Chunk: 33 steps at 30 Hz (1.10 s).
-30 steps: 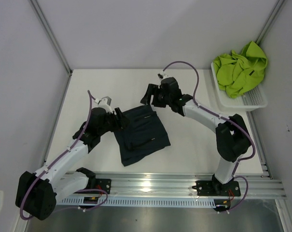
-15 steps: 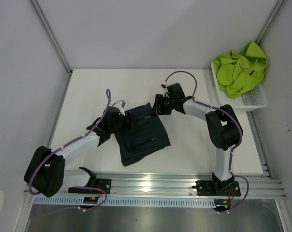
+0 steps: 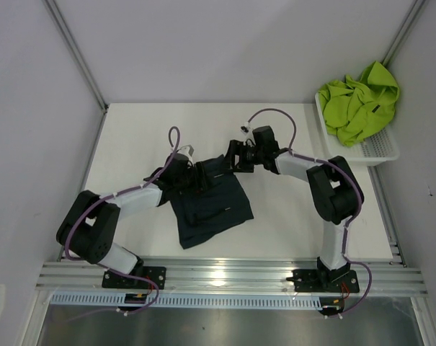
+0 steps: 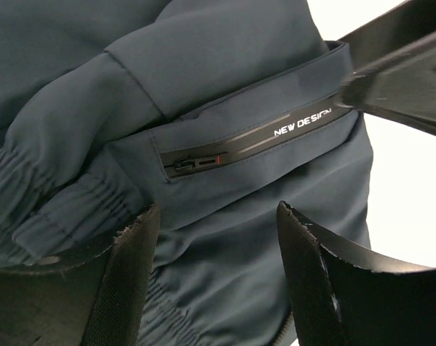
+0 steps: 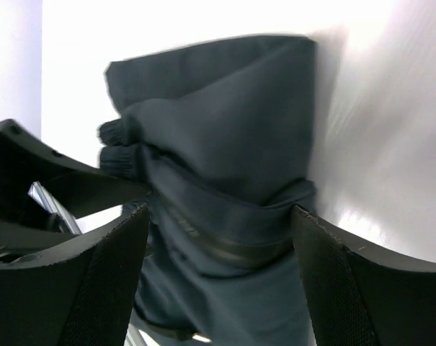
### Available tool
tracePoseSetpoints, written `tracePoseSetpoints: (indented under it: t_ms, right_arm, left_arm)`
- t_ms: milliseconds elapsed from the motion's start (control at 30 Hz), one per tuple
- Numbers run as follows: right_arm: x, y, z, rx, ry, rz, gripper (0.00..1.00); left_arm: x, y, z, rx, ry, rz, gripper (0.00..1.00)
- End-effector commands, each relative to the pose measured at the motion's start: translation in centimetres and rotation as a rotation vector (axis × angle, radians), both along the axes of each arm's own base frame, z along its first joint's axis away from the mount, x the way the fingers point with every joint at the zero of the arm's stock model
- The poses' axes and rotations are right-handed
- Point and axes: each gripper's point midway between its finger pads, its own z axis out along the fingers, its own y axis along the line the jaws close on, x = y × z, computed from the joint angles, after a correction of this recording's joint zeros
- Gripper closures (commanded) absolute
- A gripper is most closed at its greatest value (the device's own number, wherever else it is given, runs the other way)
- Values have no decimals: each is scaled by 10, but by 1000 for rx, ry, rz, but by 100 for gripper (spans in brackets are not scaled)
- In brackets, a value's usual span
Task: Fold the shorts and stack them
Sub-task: Fold the shorts
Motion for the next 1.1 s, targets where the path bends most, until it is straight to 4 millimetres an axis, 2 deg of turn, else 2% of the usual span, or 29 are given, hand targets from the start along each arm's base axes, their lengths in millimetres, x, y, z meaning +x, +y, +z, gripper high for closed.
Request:
tracePoseSetpoints:
  t_ms: [0, 33, 100, 133, 233, 300, 333, 367, 400, 433, 467, 500, 533, 567, 600, 633, 667, 700, 733, 800, 833, 867, 900, 933, 967, 1033, 1067]
  right_arm:
    - [9, 15, -10, 42, 10, 42, 19]
    - [9, 18, -24, 28, 39, 42, 19]
    - [14, 23, -29, 17, 42, 46, 23]
    - [15, 22, -41, 0, 59, 38, 24]
    - [18, 25, -47, 6, 68, 31, 38]
    - [20, 25, -49, 15, 76, 21, 61]
    - [18, 23, -52, 12, 81, 14, 68]
    - [19, 20, -48, 16, 74, -3, 81]
    - [23, 18, -43, 38, 61, -30, 87]
    - [14, 10, -51, 36, 82, -45, 90]
    - [12, 6, -50, 46, 85, -69, 92]
    - [15, 4, -32, 81, 38, -87, 94]
    - [9, 3, -28, 92, 46, -106, 96]
    - [-10, -5, -41, 69, 75, -115, 98]
    - [-16, -6, -27, 65, 42, -128, 99]
    - [-35, 2, -29, 39, 40, -95, 99]
    - [-50, 4, -30, 9, 43, -85, 98]
    - [-81, 8, -38, -80, 73, -71, 97]
    - [-97, 10, -44, -131, 90, -60, 97]
    - [-138, 11, -60, -233, 148, -34, 84]
    - [-166, 21, -65, -264, 163, 10, 68]
    - [-180, 23, -69, -262, 206, 2, 36]
    - [-193, 19, -76, -266, 228, 6, 29]
    - [-200, 15, -79, -270, 249, -1, 25]
    - [-195, 18, -65, -216, 223, -19, 21]
    - [-188, 10, -56, -185, 202, -52, 19]
    - [-177, 6, -42, -154, 180, -73, 17]
  left_arm:
    - [12, 7, -1, 21, -33, 30, 32]
    - [11, 8, -3, 19, -32, 28, 32]
    - [10, 12, -9, 28, -23, 34, 33]
    - [10, 13, -10, 30, -21, 36, 33]
    - [8, 17, -14, 33, -19, 39, 34]
    - [6, 19, -16, 39, -20, 34, 35]
    - [5, 21, -19, 46, -19, 32, 35]
    - [5, 21, -18, 48, -22, 29, 36]
    - [5, 22, -19, 57, -29, 19, 36]
    - [4, 22, -23, 67, -23, 11, 38]
    - [6, 21, -23, 72, -23, 5, 38]
    - [11, 20, -22, 80, -32, -6, 38]
    - [9, 19, -31, 95, -5, -16, 39]
    - [15, 16, -29, 94, -10, -19, 39]
    - [21, 13, -26, 92, -17, -29, 40]
    - [23, 10, -28, 87, -14, -41, 42]
    - [28, 8, -31, 92, -9, -44, 42]
    - [30, 4, -33, 94, -7, -63, 44]
    - [32, 2, -30, 91, -19, -73, 44]
    - [33, -3, -27, 83, -44, -114, 44]
    - [33, -9, -22, 67, -69, -142, 43]
    - [30, -10, -21, 68, -79, -154, 43]
    - [29, -10, -16, 72, -100, -164, 42]
    - [27, -9, -14, 79, -109, -163, 42]
    - [26, -7, -11, 93, -123, -152, 41]
    - [24, -2, 3, 88, -155, -128, 37]
    - [24, 0, 9, 93, -164, -114, 35]
